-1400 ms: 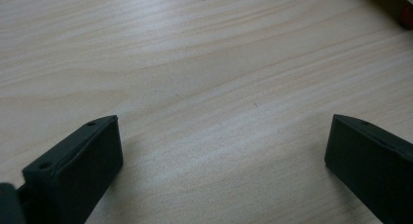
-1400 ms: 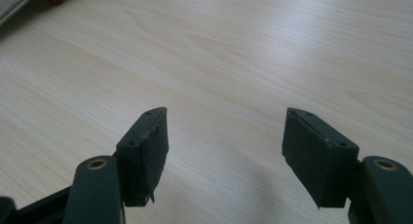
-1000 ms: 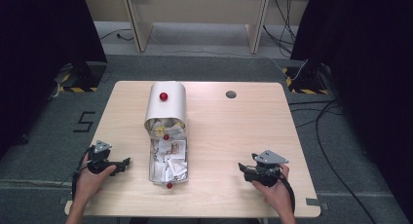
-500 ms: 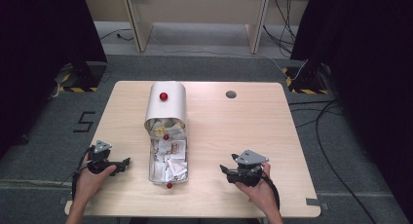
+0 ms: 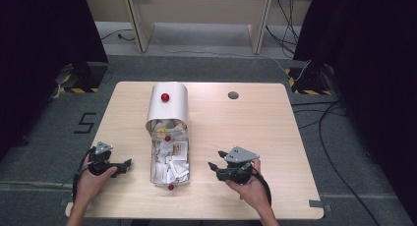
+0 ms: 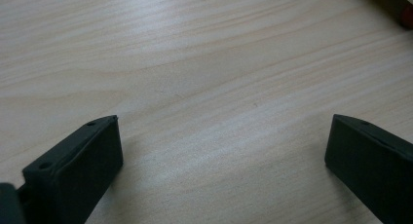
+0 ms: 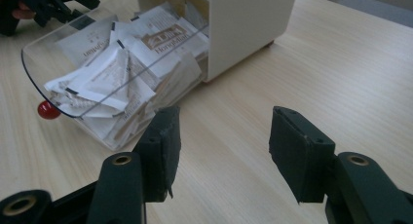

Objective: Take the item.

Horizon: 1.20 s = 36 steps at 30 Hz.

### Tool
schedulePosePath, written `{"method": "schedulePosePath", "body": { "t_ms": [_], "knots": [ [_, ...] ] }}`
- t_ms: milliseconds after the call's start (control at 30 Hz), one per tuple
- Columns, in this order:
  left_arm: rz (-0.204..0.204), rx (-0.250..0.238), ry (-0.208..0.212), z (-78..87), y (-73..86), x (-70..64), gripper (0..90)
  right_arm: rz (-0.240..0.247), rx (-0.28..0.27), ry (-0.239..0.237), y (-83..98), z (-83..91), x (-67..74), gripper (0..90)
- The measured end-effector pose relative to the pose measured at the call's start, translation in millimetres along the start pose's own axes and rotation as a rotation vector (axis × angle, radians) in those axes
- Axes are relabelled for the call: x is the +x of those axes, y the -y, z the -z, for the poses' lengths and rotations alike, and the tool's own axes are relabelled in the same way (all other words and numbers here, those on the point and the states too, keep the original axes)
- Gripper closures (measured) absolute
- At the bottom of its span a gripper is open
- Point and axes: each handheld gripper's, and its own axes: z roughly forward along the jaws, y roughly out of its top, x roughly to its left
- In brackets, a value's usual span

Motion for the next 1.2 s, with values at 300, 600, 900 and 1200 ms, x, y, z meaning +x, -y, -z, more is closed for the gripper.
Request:
{"method": "schedulePosePath", "body": {
  "t_ms": [300, 600, 900, 1200],
  "knots": [
    [0.001, -0.001, 0.000, -0.1, 0.0, -0.1, 0.0, 0.029, -0.023, -0.028, -14.5, -6.5, 9.0, 48.1],
    [0.001, -0.001, 0.000, -0.1, 0.0, -0.1, 0.0, 0.050, -0.026, -0.071, -22.0, -14.7, 19.1, 48.9],
    [0.000, 0.000, 0.000, 0.0, 0.0, 0.0, 0.0, 0.061, -0.036, -0.101, -28.5, -20.2, 27.3, 49.8],
    [0.001, -0.001, 0.000, 0.0, 0.0, -0.1, 0.0, 0.077, -0.034, -0.147, -34.4, -31.1, 37.0, 50.4]
  ]
}}
